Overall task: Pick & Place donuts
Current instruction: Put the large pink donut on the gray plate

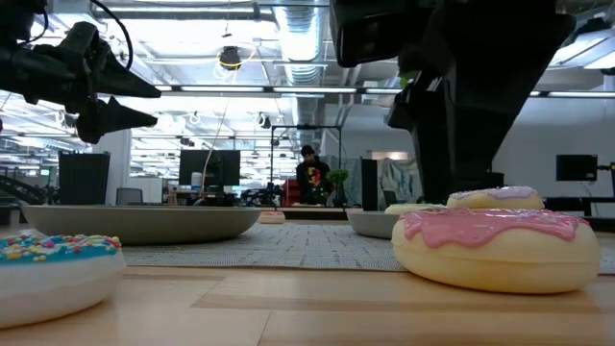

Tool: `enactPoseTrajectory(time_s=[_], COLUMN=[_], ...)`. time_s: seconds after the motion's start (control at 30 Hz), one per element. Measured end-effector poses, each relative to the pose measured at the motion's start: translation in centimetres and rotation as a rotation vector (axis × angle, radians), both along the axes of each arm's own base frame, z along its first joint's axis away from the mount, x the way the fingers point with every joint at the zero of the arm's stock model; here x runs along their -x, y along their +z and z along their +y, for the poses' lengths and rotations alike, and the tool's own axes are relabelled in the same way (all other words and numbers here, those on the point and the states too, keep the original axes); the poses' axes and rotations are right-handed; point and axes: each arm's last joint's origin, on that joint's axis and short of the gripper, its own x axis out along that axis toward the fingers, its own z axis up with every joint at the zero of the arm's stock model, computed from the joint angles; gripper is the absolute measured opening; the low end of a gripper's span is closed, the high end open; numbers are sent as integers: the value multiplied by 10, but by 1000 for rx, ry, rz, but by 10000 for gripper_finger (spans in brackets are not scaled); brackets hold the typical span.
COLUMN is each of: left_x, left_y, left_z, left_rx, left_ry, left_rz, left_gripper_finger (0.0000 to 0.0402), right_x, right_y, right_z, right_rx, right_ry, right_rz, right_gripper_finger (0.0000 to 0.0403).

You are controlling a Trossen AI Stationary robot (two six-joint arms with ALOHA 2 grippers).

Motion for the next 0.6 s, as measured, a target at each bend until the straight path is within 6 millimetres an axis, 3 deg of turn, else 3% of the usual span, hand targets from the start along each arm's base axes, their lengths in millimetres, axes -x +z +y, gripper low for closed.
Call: enactPoseTrajectory(time_s=[0.6], left_x=[0], left_y=[0], left_z=[0], left_rx=[0], left_ry=[0], left_rz=[0], left_gripper_finger=[298], right_x=[5], right_y=[-14], right_z=[-3], right_rx=[48], right_ry=[-17], right_rz=[3], right_gripper_finger=[228])
